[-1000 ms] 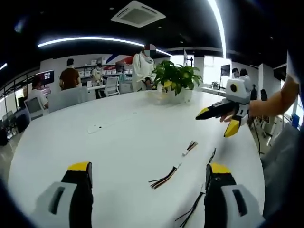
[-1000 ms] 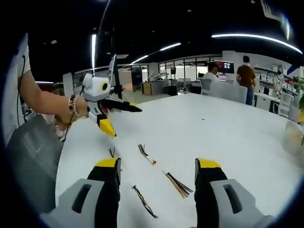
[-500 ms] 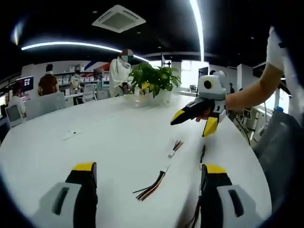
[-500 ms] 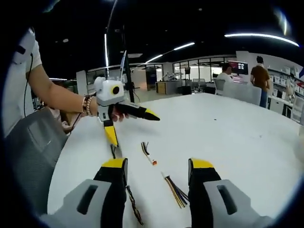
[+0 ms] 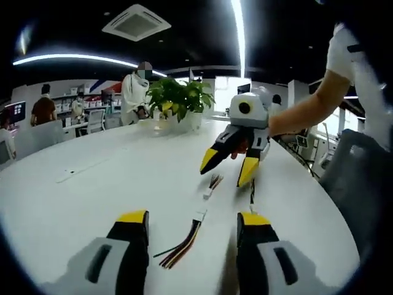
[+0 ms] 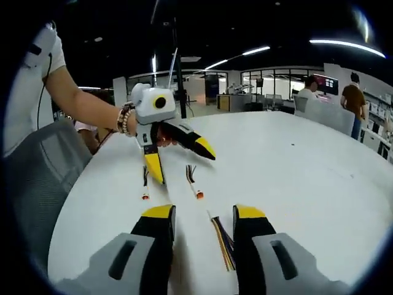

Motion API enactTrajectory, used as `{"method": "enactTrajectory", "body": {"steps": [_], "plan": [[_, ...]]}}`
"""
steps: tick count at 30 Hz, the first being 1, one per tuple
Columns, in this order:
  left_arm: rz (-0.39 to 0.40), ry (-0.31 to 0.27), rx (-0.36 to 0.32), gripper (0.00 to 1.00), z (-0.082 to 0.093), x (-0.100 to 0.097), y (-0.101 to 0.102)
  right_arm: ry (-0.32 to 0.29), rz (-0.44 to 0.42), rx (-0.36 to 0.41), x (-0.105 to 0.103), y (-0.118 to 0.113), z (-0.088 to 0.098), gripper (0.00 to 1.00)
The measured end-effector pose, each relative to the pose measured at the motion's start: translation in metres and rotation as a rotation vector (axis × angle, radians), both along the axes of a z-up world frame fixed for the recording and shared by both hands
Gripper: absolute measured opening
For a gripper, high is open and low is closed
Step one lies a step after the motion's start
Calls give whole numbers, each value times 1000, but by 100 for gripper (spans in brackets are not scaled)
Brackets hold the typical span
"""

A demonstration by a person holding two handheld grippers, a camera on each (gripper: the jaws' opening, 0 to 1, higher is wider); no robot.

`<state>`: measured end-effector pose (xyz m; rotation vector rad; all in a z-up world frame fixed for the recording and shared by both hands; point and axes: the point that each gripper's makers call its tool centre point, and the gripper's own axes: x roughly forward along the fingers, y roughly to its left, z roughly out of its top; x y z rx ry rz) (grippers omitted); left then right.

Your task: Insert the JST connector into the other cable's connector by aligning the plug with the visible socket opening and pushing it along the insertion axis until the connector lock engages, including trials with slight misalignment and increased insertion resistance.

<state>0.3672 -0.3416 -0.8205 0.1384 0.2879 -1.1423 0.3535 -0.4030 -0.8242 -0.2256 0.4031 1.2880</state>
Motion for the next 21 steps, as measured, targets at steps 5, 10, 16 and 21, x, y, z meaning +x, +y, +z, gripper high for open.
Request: {"method": "enactTrajectory", "body": {"steps": [5, 10, 16, 21], "plan": [[-29, 4, 12, 38, -5, -1, -6, 4, 6, -12, 2, 0, -6, 26], [-37, 11, 15, 30, -10, 0, -7, 0, 29, -27, 1, 3, -12, 22], [-41, 36, -13, 26, -12, 3, -7, 5, 44, -23, 3, 3, -15, 16], [-59, 59, -47, 20, -11, 3, -10, 8, 45, -22, 7, 0, -20, 13]]}}
